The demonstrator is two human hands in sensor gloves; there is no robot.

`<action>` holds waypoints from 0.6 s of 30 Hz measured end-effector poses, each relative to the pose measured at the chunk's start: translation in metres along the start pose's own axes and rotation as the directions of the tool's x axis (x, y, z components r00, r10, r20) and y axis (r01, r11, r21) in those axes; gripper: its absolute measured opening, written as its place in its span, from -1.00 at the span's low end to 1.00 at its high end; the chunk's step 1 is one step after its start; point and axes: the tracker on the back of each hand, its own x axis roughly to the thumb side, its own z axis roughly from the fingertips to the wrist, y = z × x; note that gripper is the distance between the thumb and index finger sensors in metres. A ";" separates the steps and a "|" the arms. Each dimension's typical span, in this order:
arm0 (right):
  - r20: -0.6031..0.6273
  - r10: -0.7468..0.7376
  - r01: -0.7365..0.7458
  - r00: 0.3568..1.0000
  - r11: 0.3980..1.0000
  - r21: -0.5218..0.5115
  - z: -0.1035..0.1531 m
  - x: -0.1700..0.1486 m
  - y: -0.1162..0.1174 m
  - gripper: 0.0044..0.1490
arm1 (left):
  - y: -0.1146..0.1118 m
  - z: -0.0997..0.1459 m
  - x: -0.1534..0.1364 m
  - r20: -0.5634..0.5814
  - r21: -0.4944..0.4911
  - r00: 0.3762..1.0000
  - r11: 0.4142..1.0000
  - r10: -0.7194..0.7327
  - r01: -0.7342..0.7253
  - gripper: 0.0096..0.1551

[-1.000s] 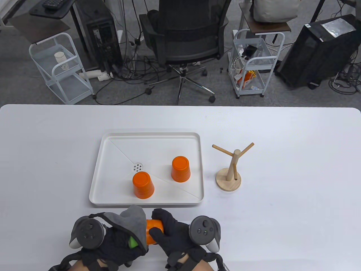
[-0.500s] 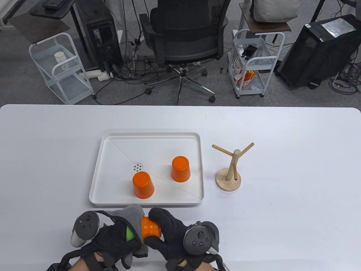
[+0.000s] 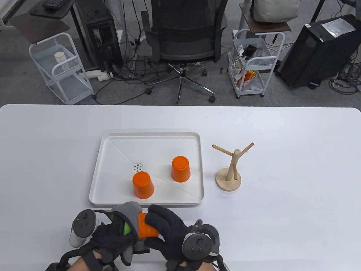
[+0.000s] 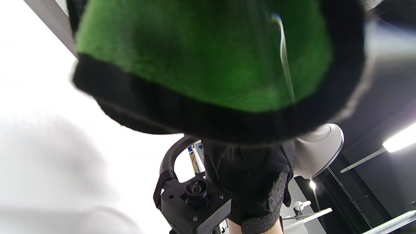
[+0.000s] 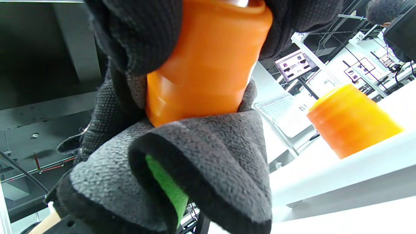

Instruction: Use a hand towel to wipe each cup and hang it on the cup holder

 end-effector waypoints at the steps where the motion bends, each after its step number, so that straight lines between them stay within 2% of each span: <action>1: 0.001 -0.001 0.001 1.000 1.000 -0.004 0.000 0.000 0.000 -0.01 | 0.000 0.000 0.000 0.002 0.002 1.000 1.000 -0.001 0.001 0.02; 10: 0.004 0.025 -0.024 1.000 0.998 -0.054 0.001 0.000 -0.007 0.00 | 0.007 0.004 0.004 0.007 0.061 1.000 0.998 -0.006 0.006 0.00; 15: -0.017 0.008 -0.010 1.000 0.995 -0.102 0.001 -0.001 -0.017 0.12 | 0.010 0.005 0.004 0.014 0.080 1.000 0.997 0.010 -0.011 -0.01; 18: -0.031 0.005 -0.010 0.999 0.989 -0.149 0.001 -0.003 -0.027 0.10 | 0.012 0.006 0.004 0.019 0.093 0.999 0.995 0.034 -0.036 -0.02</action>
